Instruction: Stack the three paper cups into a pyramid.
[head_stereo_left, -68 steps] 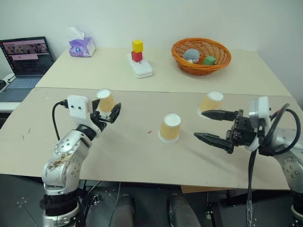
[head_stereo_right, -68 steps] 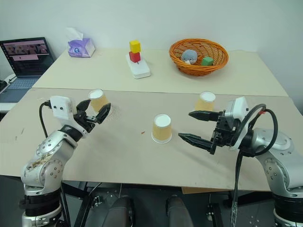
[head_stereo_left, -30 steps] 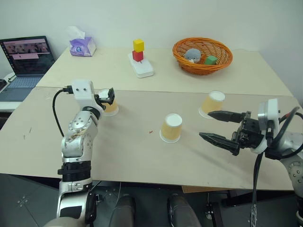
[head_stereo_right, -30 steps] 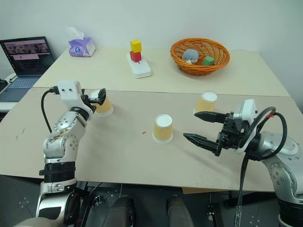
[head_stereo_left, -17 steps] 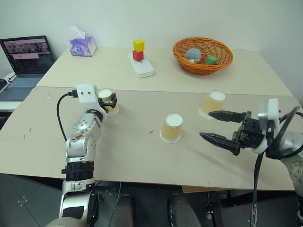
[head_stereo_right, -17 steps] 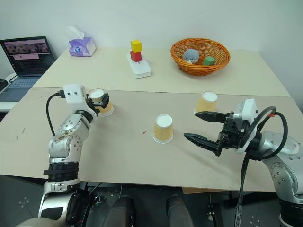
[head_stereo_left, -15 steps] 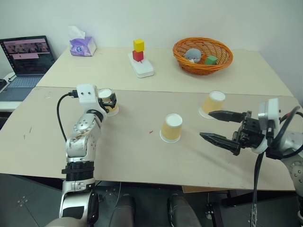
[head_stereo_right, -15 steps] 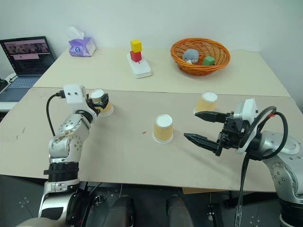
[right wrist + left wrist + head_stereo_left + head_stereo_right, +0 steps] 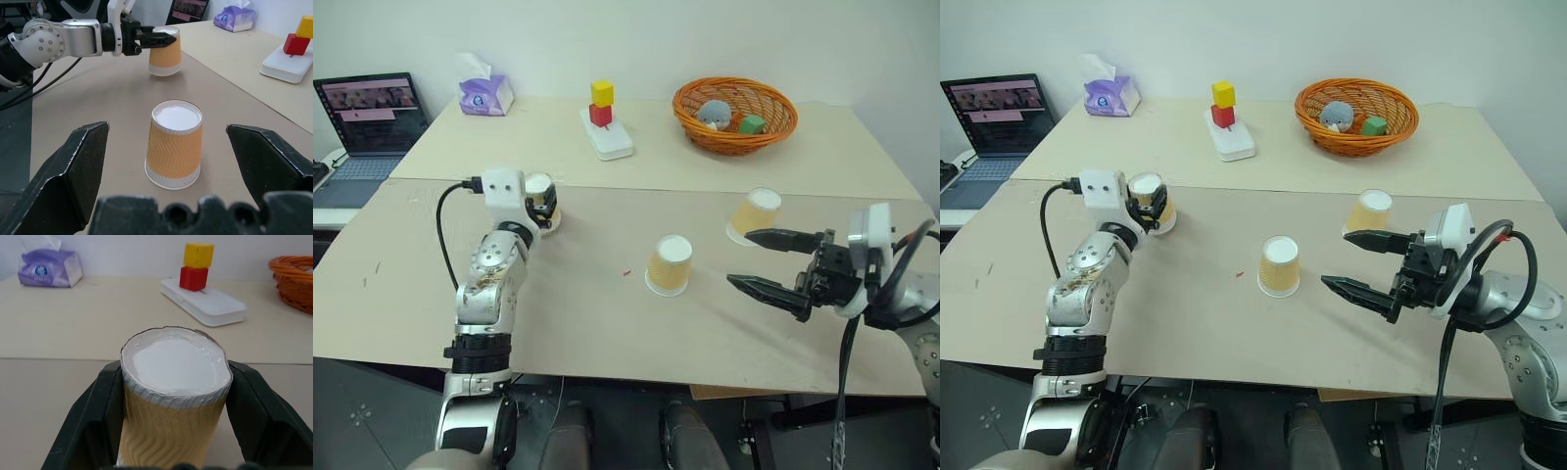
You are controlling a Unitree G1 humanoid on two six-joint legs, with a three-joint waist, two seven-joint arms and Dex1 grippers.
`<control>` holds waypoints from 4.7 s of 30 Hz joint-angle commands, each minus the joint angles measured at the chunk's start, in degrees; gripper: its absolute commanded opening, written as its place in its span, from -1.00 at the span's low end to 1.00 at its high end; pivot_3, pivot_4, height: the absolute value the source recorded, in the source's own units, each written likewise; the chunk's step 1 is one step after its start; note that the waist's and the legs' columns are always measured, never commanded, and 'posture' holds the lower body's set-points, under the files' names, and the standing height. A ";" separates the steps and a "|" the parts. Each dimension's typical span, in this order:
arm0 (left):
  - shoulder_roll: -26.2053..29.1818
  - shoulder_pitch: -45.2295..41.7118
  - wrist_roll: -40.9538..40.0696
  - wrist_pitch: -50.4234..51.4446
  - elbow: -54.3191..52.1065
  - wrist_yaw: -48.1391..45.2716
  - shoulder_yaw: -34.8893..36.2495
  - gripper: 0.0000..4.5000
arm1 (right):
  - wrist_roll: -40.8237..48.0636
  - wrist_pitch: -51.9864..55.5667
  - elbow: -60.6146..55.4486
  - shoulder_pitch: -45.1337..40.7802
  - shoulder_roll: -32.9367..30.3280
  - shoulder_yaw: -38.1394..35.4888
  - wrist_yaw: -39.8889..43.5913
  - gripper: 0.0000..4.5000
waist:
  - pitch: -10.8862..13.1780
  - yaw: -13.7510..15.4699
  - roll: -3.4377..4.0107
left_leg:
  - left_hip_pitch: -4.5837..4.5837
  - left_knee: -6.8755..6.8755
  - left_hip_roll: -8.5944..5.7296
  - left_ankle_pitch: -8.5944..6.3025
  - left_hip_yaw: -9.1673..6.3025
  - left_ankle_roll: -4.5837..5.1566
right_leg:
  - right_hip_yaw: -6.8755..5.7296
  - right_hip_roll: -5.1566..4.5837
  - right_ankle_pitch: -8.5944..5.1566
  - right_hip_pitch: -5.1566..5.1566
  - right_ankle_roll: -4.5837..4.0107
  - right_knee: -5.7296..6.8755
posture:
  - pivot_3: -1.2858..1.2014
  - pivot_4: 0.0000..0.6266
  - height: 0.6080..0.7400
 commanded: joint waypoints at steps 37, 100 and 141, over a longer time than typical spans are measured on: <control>16.70 -0.56 -21.47 9.22 -2.94 -51.87 -8.18 0.24 | 2.34 -0.04 -1.74 1.10 -1.93 -3.32 -0.45 1.00 | 0.14 -0.20 0.25 | -0.13 0.00 0.02 0.08 0.14 -0.11 | -0.26 0.06 -0.06 -0.03 -0.03 -0.04 | 0.03 -0.52 -0.34; 25.82 0.61 -45.74 28.26 -24.15 -46.49 -0.29 0.98 | -21.42 -14.14 25.79 -8.32 2.77 1.11 -13.69 1.00 | 0.15 -0.27 0.32 | -0.05 0.02 0.00 0.14 0.24 -0.22 | -0.17 0.06 -0.07 -0.06 -0.04 0.07 | 0.03 -0.52 -0.34; 25.99 7.61 -38.47 21.75 -27.21 -44.69 -3.86 0.98 | -26.99 -22.84 54.63 -32.39 10.96 8.87 -8.33 1.00 | 0.14 -1.72 0.37 | -0.14 0.03 0.00 0.13 0.26 -0.20 | -0.06 0.03 -0.08 -0.27 -0.06 0.30 | 0.03 -0.52 -0.34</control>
